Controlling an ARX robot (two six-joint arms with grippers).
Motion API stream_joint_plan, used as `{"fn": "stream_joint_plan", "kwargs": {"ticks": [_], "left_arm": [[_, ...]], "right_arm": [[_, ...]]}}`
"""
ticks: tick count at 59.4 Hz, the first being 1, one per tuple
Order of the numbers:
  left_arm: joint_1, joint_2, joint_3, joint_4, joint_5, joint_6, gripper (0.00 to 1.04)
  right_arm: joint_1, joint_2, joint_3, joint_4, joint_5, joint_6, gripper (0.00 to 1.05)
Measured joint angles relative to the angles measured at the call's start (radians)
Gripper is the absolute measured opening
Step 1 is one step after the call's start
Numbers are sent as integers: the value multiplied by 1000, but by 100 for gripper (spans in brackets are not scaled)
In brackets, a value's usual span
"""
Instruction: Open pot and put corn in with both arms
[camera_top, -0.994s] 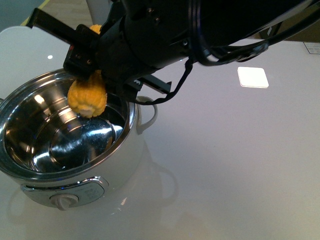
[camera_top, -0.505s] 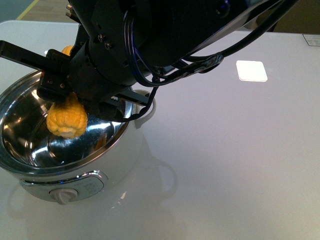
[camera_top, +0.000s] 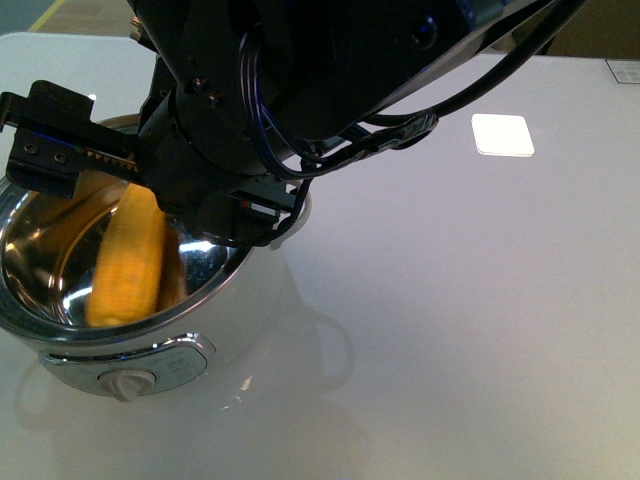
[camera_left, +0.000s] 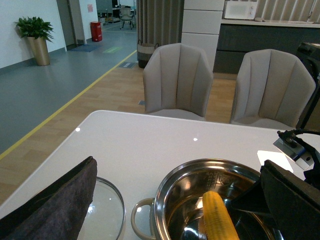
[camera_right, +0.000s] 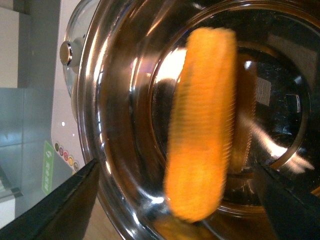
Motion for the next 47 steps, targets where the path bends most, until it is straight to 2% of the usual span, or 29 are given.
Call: {"fn": "stream_joint_plan", "kwargs": {"ticks": [11, 20, 29, 41, 47], "left_arm": [[0, 0, 0, 0, 0, 0, 98], [0, 0, 0, 0, 0, 0, 98], [0, 0, 0, 0, 0, 0, 98], [0, 0, 0, 0, 0, 0, 98], [0, 0, 0, 0, 0, 0, 98]], "right_arm": [[-34, -28, -31, 26, 10, 2, 96], [-107, -107, -95, 71, 54, 12, 96], [-211, -244, -205, 116, 140, -24, 96], [-333, -481, -422, 175, 299, -171, 96], [-395, -583, -524, 205, 346, -211, 96]]}}
